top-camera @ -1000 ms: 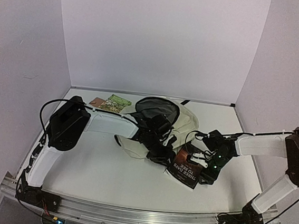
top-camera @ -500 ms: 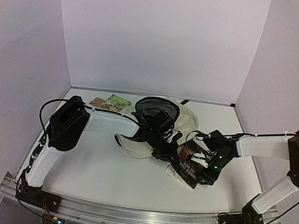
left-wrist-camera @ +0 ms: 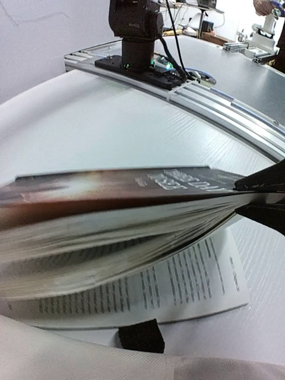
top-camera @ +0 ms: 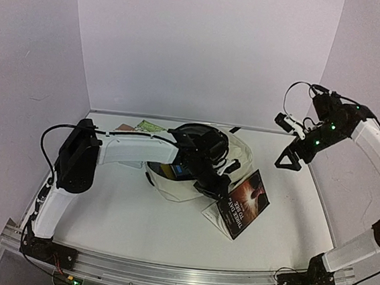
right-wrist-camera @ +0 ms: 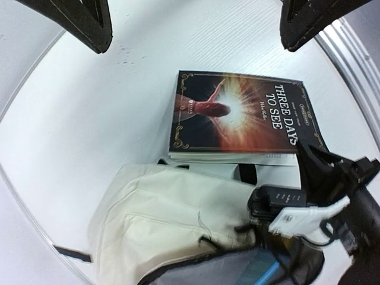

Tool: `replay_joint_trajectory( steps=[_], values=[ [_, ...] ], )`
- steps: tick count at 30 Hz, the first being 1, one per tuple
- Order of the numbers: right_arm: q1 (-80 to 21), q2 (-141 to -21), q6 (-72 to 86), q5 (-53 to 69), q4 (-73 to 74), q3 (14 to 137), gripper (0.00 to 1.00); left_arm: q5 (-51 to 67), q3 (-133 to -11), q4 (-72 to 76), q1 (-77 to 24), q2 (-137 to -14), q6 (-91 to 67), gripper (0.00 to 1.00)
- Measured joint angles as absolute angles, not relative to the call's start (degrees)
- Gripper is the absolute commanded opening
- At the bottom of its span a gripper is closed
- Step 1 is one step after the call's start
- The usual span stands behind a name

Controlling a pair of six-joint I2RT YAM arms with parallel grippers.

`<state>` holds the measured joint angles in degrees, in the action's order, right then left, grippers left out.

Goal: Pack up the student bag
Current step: Pick up the book from the center of the board.

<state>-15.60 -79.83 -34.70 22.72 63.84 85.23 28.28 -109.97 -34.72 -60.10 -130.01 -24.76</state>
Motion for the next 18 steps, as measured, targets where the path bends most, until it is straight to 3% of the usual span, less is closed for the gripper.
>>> replay_joint_trajectory(
  steps=[9,18],
  values=[
    [-6.8,-90.35,-34.96,32.87,73.61,97.4,0.98,25.12,-121.7,-46.74,-59.85,-123.43,-15.29,0.0],
    [-3.55,-89.5,-32.89,40.7,75.77,100.84,0.98,25.16,-123.45,-54.62,-54.65,-109.63,-11.13,0.0]
  ],
)
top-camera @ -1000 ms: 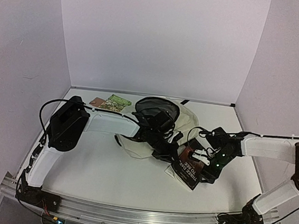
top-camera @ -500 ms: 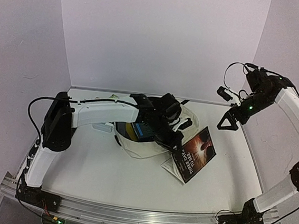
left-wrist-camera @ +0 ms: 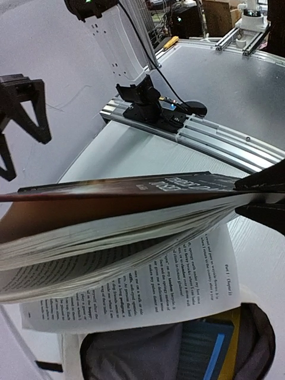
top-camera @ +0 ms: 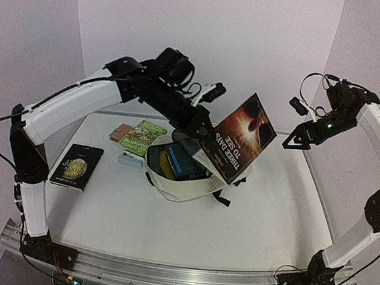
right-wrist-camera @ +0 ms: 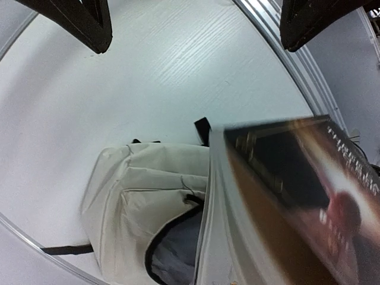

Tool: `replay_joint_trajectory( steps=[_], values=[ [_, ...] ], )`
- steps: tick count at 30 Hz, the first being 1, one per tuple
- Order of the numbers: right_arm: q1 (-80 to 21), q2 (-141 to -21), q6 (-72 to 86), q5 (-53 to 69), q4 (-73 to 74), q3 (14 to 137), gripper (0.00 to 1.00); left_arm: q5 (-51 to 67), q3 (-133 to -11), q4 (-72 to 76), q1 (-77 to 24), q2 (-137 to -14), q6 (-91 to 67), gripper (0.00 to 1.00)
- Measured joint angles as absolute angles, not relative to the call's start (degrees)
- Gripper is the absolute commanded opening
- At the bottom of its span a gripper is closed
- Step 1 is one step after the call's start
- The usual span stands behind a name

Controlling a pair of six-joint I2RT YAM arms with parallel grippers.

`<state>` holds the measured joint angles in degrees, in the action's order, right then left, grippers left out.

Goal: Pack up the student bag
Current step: Pick up the book from the center of the board.

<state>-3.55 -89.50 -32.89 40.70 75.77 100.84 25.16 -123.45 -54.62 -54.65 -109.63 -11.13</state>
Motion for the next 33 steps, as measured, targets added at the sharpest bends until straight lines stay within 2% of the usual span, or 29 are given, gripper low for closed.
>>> replay_joint_trajectory(
  steps=[8,19,26,30,33],
  values=[
    [-4.42,-90.49,-29.09,54.98,76.58,100.18,0.98,24.36,-124.53,-58.1,-53.15,-105.3,-8.69,0.0],
    [-11.15,-96.77,-27.6,63.92,76.71,101.59,0.96,30.88,-124.42,-58.47,-53.52,-105.3,-9.37,0.0],
    [-12.06,-98.35,-26.28,69.65,76.85,104.43,0.75,34.92,-122.1,-55.84,-54.34,-105.02,-10.78,0.0],
    [-12.68,-98.35,-25.1,70.89,76.8,104.51,0.57,35.62,-120.83,-55.24,-54.43,-104.35,-11.19,0.0],
    [-13.86,-98.23,-25.07,71.25,76.7,104.55,0.39,35.58,-120.37,-55.41,-54.43,-103.53,-11.71,0.0]
  ],
)
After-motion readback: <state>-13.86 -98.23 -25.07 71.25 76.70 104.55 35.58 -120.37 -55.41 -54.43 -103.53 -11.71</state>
